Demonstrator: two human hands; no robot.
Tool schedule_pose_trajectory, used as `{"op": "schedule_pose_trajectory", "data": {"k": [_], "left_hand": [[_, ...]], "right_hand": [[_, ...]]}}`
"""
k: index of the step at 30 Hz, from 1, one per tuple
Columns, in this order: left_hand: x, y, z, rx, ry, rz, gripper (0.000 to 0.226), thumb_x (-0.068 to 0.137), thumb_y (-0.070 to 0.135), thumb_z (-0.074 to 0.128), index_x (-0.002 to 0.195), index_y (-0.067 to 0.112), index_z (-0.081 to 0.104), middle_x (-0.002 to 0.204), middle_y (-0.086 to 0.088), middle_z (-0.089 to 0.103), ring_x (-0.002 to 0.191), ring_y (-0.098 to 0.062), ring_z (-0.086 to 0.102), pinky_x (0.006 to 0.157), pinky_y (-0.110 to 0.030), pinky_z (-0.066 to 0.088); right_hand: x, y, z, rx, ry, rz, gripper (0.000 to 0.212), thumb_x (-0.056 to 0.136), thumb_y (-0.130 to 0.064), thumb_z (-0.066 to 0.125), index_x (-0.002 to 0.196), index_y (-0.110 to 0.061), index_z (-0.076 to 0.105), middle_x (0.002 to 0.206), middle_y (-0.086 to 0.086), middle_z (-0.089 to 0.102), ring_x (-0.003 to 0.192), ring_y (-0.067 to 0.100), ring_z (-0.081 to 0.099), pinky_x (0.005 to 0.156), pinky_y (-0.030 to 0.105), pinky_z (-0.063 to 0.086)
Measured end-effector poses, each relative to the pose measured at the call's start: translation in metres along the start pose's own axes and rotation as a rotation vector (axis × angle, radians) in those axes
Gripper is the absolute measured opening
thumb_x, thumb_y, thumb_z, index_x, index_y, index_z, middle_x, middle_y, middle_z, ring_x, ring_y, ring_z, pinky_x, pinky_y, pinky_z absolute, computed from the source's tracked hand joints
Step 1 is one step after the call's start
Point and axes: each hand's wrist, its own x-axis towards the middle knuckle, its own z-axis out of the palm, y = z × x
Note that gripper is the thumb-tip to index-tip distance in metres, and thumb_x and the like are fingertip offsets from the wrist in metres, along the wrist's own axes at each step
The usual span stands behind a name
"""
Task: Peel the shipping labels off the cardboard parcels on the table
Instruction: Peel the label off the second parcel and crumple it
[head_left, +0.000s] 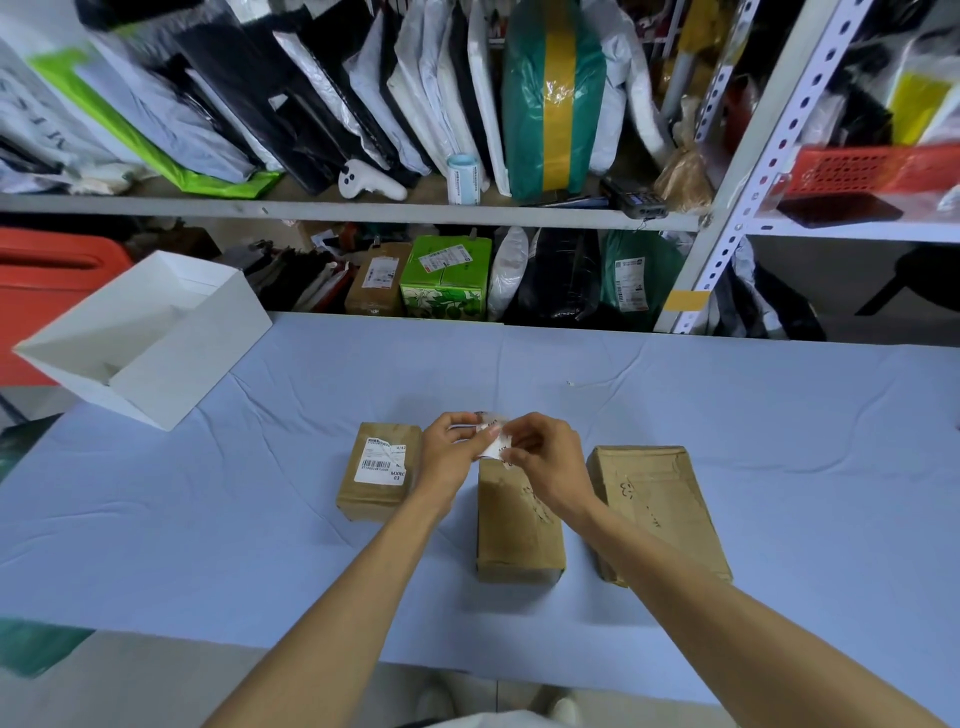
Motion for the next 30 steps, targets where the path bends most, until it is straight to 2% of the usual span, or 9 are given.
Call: {"op": "schedule_pose_trajectory", "data": {"k": [3, 9, 12, 14, 16, 19, 22, 25, 30], "left_hand": [[-0.001, -0.001, 0.0, -0.056, -0.056, -0.058, 0.026, 0.075, 0.011, 0.08, 0.095, 0.013, 0.063, 0.095, -0.012, 0.071, 0.084, -0.019, 0.069, 0.071, -0.022, 0.053], [-0.002, 0.005, -0.001, 0.031, -0.076, -0.058, 0.022, 0.076, 0.008, 0.079, 0.092, 0.012, 0.066, 0.093, -0.012, 0.069, 0.083, -0.018, 0.069, 0.064, -0.021, 0.055], [-0.003, 0.008, -0.001, 0.104, -0.108, -0.048, 0.016, 0.076, 0.005, 0.078, 0.088, 0.009, 0.068, 0.087, -0.01, 0.068, 0.08, -0.017, 0.068, 0.06, -0.018, 0.054], [-0.004, 0.009, 0.002, 0.119, -0.127, -0.054, 0.011, 0.077, 0.004, 0.077, 0.083, 0.007, 0.069, 0.082, -0.008, 0.066, 0.075, -0.016, 0.069, 0.063, -0.022, 0.057], [-0.006, 0.009, 0.006, 0.133, -0.124, -0.054, 0.008, 0.079, 0.006, 0.075, 0.084, 0.007, 0.07, 0.09, -0.01, 0.066, 0.079, -0.021, 0.07, 0.074, -0.031, 0.059], [-0.006, 0.011, 0.009, 0.194, -0.155, -0.063, 0.014, 0.081, 0.015, 0.075, 0.093, 0.009, 0.071, 0.108, -0.011, 0.068, 0.091, -0.03, 0.071, 0.091, -0.04, 0.055], [-0.009, 0.012, 0.009, 0.17, -0.22, -0.113, 0.018, 0.081, 0.017, 0.076, 0.097, 0.009, 0.07, 0.106, -0.007, 0.071, 0.088, -0.025, 0.073, 0.095, -0.039, 0.054], [-0.011, 0.011, 0.009, 0.169, -0.181, -0.057, 0.01, 0.082, 0.011, 0.074, 0.091, 0.012, 0.07, 0.103, -0.01, 0.069, 0.098, -0.026, 0.069, 0.091, -0.041, 0.056], [-0.012, 0.013, 0.012, 0.266, -0.098, 0.029, 0.012, 0.082, 0.018, 0.074, 0.085, 0.025, 0.065, 0.094, -0.003, 0.069, 0.093, -0.019, 0.067, 0.081, -0.033, 0.056]], "right_hand": [[-0.003, 0.001, 0.001, -0.065, 0.019, -0.05, 0.018, 0.078, 0.009, 0.066, 0.091, -0.002, 0.068, 0.072, 0.003, 0.065, 0.066, 0.009, 0.06, 0.063, 0.015, 0.049], [-0.003, 0.004, 0.001, -0.28, 0.004, -0.158, 0.02, 0.087, 0.006, 0.054, 0.097, -0.004, 0.068, 0.089, 0.008, 0.069, 0.081, 0.021, 0.064, 0.075, 0.034, 0.053], [0.001, 0.004, -0.001, -0.375, -0.03, -0.151, 0.013, 0.09, -0.003, 0.057, 0.095, -0.007, 0.068, 0.091, 0.008, 0.068, 0.086, 0.021, 0.06, 0.074, 0.034, 0.049], [0.003, 0.006, -0.003, -0.49, -0.048, -0.165, 0.011, 0.092, -0.011, 0.058, 0.094, -0.01, 0.068, 0.093, 0.005, 0.066, 0.09, 0.02, 0.051, 0.071, 0.029, 0.04], [0.003, 0.008, -0.003, -0.53, -0.054, -0.189, 0.01, 0.095, -0.014, 0.056, 0.095, -0.009, 0.065, 0.096, 0.004, 0.062, 0.094, 0.021, 0.045, 0.069, 0.026, 0.035], [0.002, 0.011, -0.005, -0.438, -0.051, -0.147, 0.006, 0.096, -0.009, 0.055, 0.094, -0.006, 0.059, 0.101, 0.003, 0.052, 0.095, 0.019, 0.043, 0.069, 0.015, 0.036], [0.001, 0.011, -0.009, -0.292, -0.045, -0.064, 0.01, 0.094, -0.005, 0.053, 0.085, -0.004, 0.055, 0.08, 0.005, 0.059, 0.076, 0.024, 0.054, 0.063, 0.029, 0.041], [-0.002, 0.008, -0.012, -0.253, -0.023, -0.083, 0.009, 0.092, -0.001, 0.053, 0.084, -0.004, 0.053, 0.071, 0.005, 0.059, 0.068, 0.025, 0.055, 0.06, 0.036, 0.043], [0.0, 0.004, -0.012, -0.194, 0.02, -0.079, 0.008, 0.092, -0.005, 0.058, 0.099, -0.009, 0.059, 0.073, 0.002, 0.064, 0.067, 0.014, 0.06, 0.057, 0.015, 0.043]]}}
